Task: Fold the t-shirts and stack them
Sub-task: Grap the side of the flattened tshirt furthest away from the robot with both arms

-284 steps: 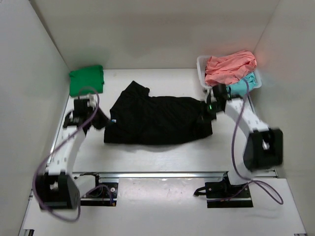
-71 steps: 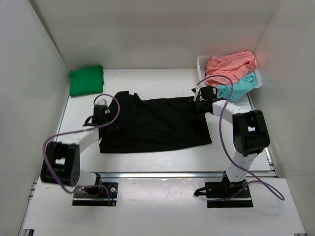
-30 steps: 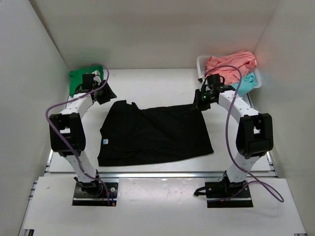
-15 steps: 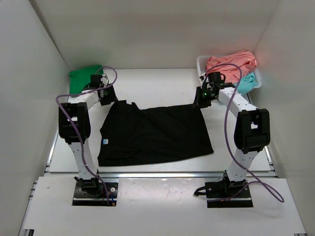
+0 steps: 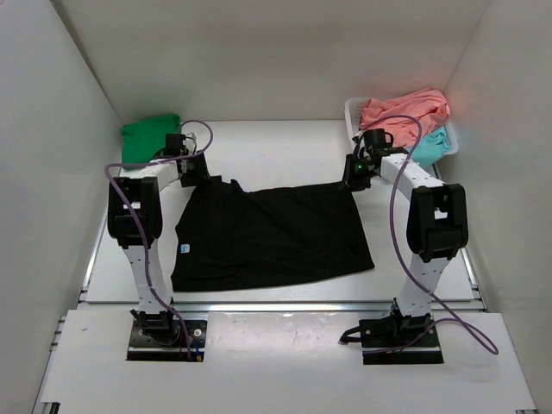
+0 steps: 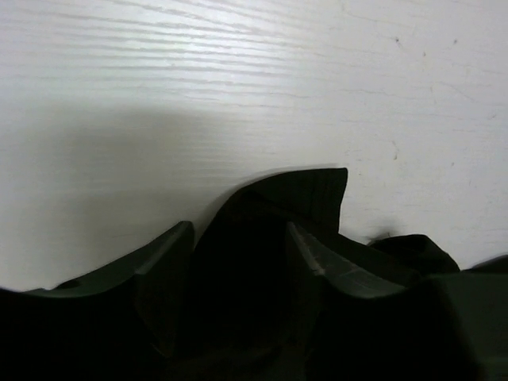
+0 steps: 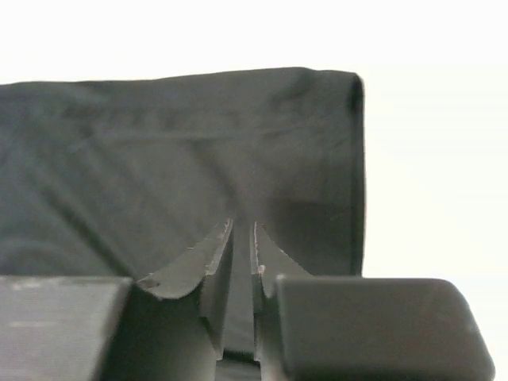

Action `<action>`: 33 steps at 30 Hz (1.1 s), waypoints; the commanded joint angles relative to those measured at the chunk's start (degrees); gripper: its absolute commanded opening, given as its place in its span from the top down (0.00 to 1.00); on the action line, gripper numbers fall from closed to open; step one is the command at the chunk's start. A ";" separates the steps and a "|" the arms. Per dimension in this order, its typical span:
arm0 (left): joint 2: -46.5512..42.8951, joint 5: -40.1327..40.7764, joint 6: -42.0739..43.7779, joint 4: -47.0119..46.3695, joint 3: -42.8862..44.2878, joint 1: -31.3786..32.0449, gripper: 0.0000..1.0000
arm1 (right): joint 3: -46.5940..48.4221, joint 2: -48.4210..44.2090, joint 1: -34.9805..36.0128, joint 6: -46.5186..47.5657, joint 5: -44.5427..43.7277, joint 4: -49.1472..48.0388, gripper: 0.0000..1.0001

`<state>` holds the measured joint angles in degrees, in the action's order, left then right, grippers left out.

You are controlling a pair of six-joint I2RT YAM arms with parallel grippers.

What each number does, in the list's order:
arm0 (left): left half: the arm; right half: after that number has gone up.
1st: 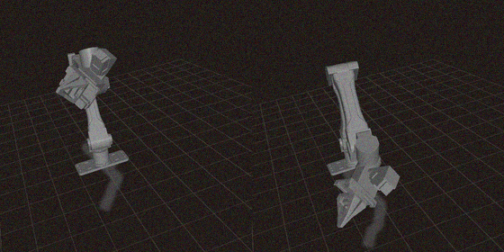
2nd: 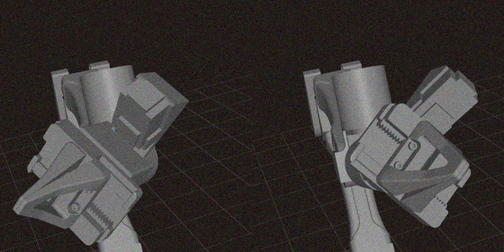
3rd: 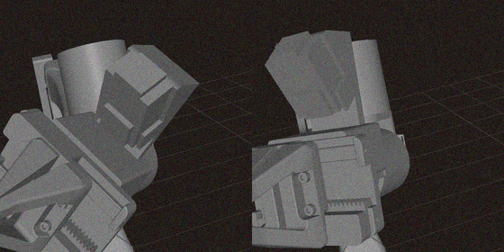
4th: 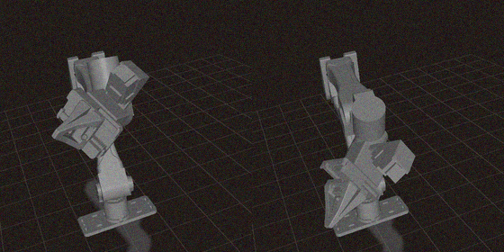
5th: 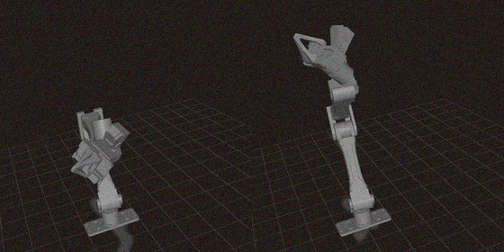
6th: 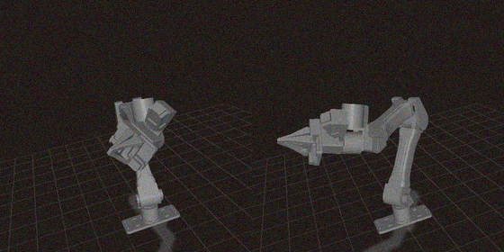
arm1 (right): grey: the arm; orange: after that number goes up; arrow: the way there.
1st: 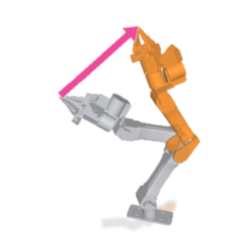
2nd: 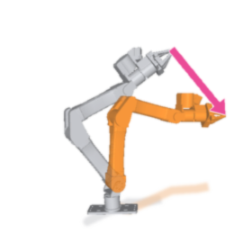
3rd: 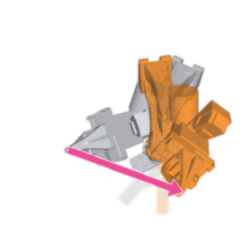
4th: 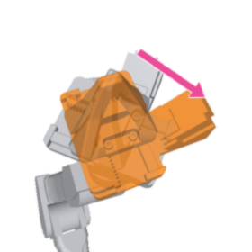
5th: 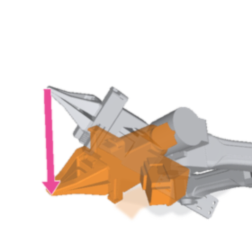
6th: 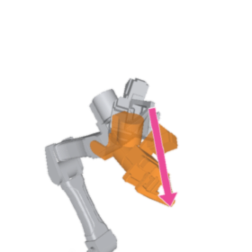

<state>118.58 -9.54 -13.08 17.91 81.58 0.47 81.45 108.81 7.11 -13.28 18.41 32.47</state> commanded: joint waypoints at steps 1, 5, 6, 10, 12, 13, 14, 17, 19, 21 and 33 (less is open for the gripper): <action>0.50 -2.76 0.69 -1.12 2.26 0.41 0.43 | 1.96 1.48 -1.05 -2.54 -4.61 -6.00 0.86; 1.47 -4.25 0.51 -0.60 3.67 -0.12 0.84 | 5.03 4.47 -1.40 -4.12 -7.95 -6.72 0.78; 1.21 -4.52 -0.18 -0.77 3.24 -0.12 0.99 | 6.43 5.00 -1.49 -4.39 -9.43 -7.15 0.74; 0.16 -5.75 -1.07 -1.39 2.27 -0.21 1.00 | 9.42 7.63 -1.05 -5.18 -10.33 -7.95 0.62; -0.37 -6.28 -1.68 -1.91 1.74 -0.21 1.00 | 11.70 10.09 -0.70 -5.27 -11.38 -6.81 0.61; -0.46 -6.37 -1.77 -1.92 1.30 -0.21 1.00 | 12.50 10.80 -0.52 -5.09 -12.43 -5.24 0.61; -0.63 -6.72 -2.03 -2.18 1.13 -0.29 1.00 | 13.98 12.20 -0.35 -5.18 -12.79 -4.96 0.61; -0.81 -7.33 -2.04 -2.53 0.51 -0.47 1.00 | 17.15 15.71 0.09 -5.18 -13.93 -1.55 0.59; -1.07 -7.86 -2.91 -2.97 0.68 -0.47 1.00 | 20.14 17.56 0.62 -5.17 -14.37 0.30 0.59; -1.16 -8.21 -3.53 -3.23 0.42 -0.38 1.00 | 22.25 19.06 0.88 -4.56 -14.19 3.03 0.58; -1.43 -9.27 -4.94 -4.03 0.07 -2.14 1.00 | 21.30 18.98 2.38 -4.83 -18.33 7.88 0.61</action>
<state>120.75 -17.08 -17.10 15.29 82.19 -0.34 103.68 127.09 8.60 -18.02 0.80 40.21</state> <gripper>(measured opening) 0.015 0.404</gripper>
